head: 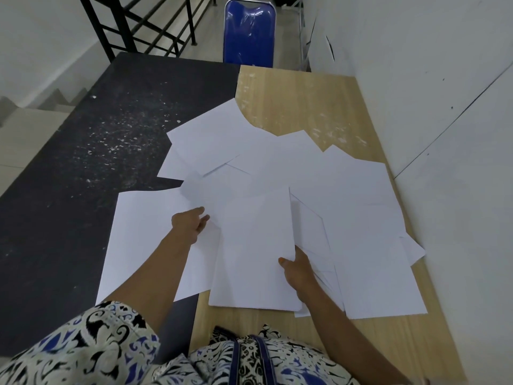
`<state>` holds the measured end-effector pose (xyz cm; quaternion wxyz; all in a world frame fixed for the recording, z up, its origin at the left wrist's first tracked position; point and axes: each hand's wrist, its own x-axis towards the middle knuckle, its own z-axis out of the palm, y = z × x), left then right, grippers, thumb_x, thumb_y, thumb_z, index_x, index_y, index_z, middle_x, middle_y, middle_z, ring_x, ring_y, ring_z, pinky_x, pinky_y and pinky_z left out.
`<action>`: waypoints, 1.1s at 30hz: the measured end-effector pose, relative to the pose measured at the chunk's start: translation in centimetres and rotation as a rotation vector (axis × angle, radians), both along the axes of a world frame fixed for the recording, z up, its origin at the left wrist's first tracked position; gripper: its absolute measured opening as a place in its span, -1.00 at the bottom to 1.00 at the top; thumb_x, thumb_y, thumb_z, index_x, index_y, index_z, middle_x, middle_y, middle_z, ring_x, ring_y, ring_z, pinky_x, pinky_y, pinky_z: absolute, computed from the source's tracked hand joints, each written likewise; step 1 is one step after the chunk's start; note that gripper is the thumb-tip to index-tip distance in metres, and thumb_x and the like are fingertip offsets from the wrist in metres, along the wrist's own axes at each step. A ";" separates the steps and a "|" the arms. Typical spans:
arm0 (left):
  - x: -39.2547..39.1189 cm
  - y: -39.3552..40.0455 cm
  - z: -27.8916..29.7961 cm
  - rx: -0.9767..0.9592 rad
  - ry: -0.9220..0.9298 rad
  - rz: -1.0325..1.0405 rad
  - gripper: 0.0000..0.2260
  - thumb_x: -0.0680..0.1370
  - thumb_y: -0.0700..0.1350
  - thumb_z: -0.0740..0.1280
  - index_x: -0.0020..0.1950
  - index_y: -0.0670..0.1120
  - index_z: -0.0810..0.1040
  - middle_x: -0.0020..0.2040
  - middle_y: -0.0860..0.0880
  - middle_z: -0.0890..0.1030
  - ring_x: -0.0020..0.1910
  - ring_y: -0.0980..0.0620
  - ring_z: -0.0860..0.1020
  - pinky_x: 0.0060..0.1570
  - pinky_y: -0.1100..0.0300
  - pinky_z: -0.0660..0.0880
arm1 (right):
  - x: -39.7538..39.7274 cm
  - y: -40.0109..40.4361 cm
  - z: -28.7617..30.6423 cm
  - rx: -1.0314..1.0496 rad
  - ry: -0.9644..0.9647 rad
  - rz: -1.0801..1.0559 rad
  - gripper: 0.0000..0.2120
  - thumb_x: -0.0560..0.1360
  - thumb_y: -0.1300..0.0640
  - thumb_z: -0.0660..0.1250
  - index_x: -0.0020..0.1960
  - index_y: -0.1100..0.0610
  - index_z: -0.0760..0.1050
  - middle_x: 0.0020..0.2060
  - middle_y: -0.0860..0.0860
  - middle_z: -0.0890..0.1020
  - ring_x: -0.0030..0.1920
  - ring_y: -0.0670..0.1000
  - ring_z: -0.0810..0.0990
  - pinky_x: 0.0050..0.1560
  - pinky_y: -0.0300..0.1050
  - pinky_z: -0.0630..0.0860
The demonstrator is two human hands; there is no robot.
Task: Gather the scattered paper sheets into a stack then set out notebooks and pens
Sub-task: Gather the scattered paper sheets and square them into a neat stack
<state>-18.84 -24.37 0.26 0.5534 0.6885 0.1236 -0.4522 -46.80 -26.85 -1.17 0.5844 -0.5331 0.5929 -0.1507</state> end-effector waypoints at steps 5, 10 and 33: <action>-0.9 0.2 -0.6 0.040 -0.070 -0.200 -0.85 0.55 -0.19 0.39 0.01 -0.20 0.45 -0.14 -0.12 0.52 -0.35 0.06 0.65 -0.54 0.33 0.40 | -0.1 0.2 0.3 0.010 -0.006 0.018 -0.66 0.57 0.29 0.23 0.32 0.10 0.42 0.09 0.00 0.57 0.07 0.00 0.54 0.11 -0.16 0.45; -2.7 0.2 -1.1 0.040 -0.460 -0.278 -0.51 0.53 -0.18 0.37 0.30 -0.12 0.13 0.22 -0.15 0.39 0.10 -0.11 0.49 0.08 0.11 0.42 | -0.6 0.3 0.4 0.015 -0.011 0.021 -0.66 0.57 0.29 0.24 0.31 0.09 0.43 0.07 -0.02 0.57 0.07 -0.01 0.54 0.12 -0.15 0.46; -1.6 4.9 -2.4 0.141 -0.472 0.146 -0.68 0.47 -0.27 0.45 0.02 -0.14 0.32 -0.04 -0.12 0.47 -0.07 -0.15 0.54 -0.01 -0.03 0.59 | 0.8 0.3 0.0 -0.004 -0.052 -0.068 -0.66 0.57 0.30 0.23 0.32 0.12 0.43 0.11 0.04 0.58 0.05 0.01 0.54 0.09 -0.14 0.45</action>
